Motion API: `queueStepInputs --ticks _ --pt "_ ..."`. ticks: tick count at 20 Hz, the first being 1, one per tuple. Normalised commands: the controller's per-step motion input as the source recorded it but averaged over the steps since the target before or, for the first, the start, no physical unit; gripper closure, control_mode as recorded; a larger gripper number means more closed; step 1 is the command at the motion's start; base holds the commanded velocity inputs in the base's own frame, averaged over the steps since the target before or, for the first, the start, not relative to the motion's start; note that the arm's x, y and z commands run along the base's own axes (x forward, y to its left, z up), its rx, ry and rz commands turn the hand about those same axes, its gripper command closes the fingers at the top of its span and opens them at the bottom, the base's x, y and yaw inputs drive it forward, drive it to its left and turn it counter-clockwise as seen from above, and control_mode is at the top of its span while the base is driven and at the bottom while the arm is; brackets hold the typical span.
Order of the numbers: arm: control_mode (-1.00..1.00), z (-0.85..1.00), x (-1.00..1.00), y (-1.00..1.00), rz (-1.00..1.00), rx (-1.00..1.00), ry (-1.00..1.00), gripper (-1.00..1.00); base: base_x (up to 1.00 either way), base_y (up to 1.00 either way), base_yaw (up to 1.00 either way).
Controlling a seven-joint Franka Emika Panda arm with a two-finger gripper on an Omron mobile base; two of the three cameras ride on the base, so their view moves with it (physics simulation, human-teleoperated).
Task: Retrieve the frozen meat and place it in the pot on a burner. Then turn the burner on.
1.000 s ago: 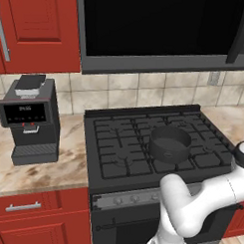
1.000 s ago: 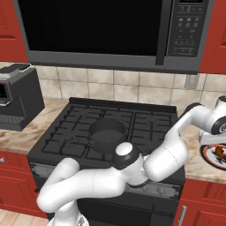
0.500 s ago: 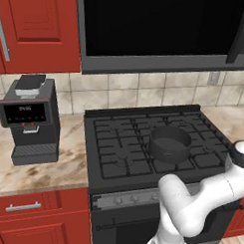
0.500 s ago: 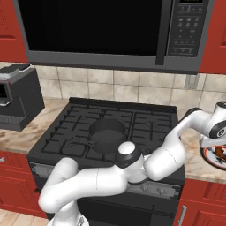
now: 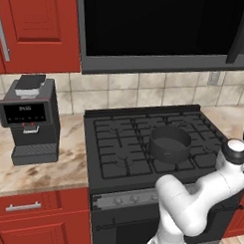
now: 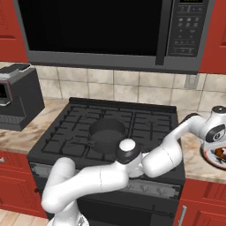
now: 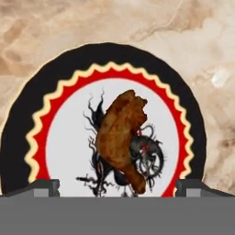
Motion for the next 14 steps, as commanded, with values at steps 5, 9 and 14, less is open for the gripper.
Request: queueStepInputs --ticks 5,9,14 --pt "-1.00 0.03 0.37 -0.37 0.00 0.07 0.21 -1.00 0.00 0.00 0.00" --pt "-1.00 0.25 0.31 -0.67 0.00 0.33 0.28 -1.00 0.00 0.00 0.00" --pt "-1.00 0.12 0.10 -0.27 0.03 0.19 0.23 -1.00 0.00 0.00 0.00"
